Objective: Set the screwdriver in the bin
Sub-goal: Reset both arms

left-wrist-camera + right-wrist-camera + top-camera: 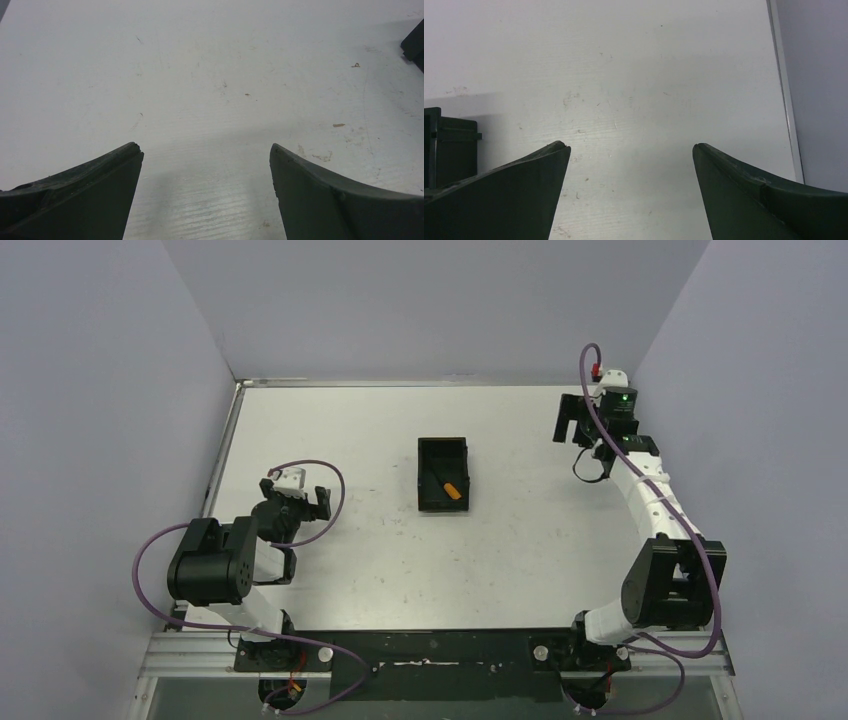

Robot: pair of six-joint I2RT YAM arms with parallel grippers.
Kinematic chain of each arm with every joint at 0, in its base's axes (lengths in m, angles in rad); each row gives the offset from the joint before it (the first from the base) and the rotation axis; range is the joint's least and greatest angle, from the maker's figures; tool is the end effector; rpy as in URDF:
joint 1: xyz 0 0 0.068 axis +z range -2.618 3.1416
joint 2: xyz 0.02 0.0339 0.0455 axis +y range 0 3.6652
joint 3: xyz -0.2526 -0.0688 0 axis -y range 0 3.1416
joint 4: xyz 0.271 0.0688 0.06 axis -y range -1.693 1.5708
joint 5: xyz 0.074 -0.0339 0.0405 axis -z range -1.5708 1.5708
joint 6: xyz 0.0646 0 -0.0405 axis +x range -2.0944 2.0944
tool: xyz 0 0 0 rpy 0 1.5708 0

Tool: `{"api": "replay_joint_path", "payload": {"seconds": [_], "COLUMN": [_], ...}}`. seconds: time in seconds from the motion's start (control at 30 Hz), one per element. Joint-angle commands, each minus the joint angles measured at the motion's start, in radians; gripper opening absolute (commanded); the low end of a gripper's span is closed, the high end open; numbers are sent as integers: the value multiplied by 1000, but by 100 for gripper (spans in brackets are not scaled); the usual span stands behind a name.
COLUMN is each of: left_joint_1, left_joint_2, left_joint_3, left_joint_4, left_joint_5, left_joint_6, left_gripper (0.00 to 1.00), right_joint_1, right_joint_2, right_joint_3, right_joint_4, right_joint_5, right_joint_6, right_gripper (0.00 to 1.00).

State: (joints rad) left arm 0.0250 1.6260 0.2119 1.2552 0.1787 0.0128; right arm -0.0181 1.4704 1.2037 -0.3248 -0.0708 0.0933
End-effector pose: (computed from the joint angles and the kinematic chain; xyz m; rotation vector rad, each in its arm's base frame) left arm 0.2715 -0.0047 0.0856 0.1211 1.7245 -0.1266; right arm 0.3869 -0.0024 0.2741 0.0796 2.1616 0.1199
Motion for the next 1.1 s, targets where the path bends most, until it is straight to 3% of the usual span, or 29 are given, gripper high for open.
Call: {"api": "replay_joint_path", "payload": {"seconds": [0.0,0.23,1.07], "left_joint_1": [-2,-2,-2], "left_joint_2": [-8,-9,-9], "left_joint_3": [10,11,11], "left_joint_4": [36,35,35], "left_joint_5": [-2,-3,-3], "left_joint_6": [6,7,7], "left_gripper": [97,97,97], "right_joint_1": [-48,-59,-56], "right_joint_2": [-27,-48,-59], "right_joint_3": [0,-26,-27], "right_joint_4": [48,119,127], "right_joint_5": [-112,-128,-205], "right_joint_6": [-23,-30,-53], "right_gripper": [100,100,100]}}
